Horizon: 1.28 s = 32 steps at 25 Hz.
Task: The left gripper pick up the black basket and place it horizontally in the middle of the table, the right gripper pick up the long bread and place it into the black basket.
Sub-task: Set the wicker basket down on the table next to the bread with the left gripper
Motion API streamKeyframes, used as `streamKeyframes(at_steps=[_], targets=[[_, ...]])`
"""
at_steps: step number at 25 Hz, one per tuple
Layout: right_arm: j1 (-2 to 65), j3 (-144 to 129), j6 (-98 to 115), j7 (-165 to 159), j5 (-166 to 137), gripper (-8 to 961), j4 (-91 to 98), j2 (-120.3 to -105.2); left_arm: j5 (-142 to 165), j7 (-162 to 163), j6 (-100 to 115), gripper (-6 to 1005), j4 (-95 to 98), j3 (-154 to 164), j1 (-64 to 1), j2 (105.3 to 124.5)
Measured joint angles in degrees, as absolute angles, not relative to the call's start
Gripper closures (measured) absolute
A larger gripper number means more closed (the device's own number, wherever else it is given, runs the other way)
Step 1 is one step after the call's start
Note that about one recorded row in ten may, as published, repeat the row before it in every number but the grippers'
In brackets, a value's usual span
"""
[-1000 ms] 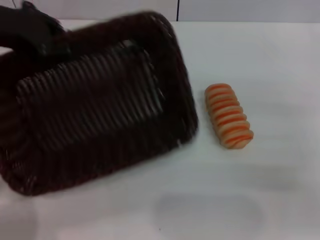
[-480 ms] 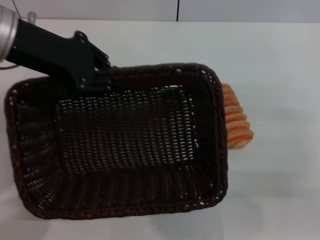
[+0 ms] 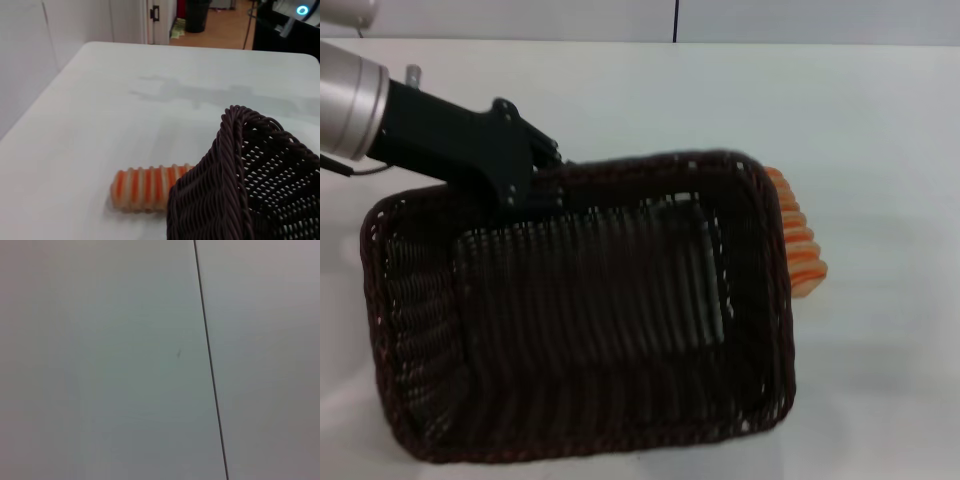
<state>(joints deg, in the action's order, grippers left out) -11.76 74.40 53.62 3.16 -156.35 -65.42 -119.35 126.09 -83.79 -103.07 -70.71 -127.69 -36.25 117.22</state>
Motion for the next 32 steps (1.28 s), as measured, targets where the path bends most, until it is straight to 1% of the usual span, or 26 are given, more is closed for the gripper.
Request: streamKeyframes(at_steps=[3,7,21,24,30,32], targets=[[-11.70,74.55,53.61,3.16,-156.35,230,-65.41,-119.29,126.11,-84.28,-103.05,803,-70.09,-127.41,-36.24,117.23],[-11.68,74.69,53.61,3.16,-156.35,230,-65.47,-119.27,126.39,-86.94,-102.98,803,-68.12,-125.44,-36.05,117.76],[-11.95,74.41,53.61,3.16,-156.35,230,-65.66,-119.26,125.92,-86.16,-99.99,813,-66.96,-119.91,-36.46,118.10],[-12.15,74.32,53.61,3.16,-156.35,230,-65.66,-119.26,125.79,-86.07,-99.35,589,-66.88,-119.60,-36.43,118.21],[-12.51,74.26,53.64,3.16,-156.35,230,-65.94,-119.33,125.07,-86.05,-98.14,344,-67.15,-119.86,-36.11,118.22],[-12.62,74.11,53.65,3.16,-156.35,230,-66.11,-119.34,124.45,-86.05,-97.50,342,-67.30,-120.18,-36.03,118.21]])
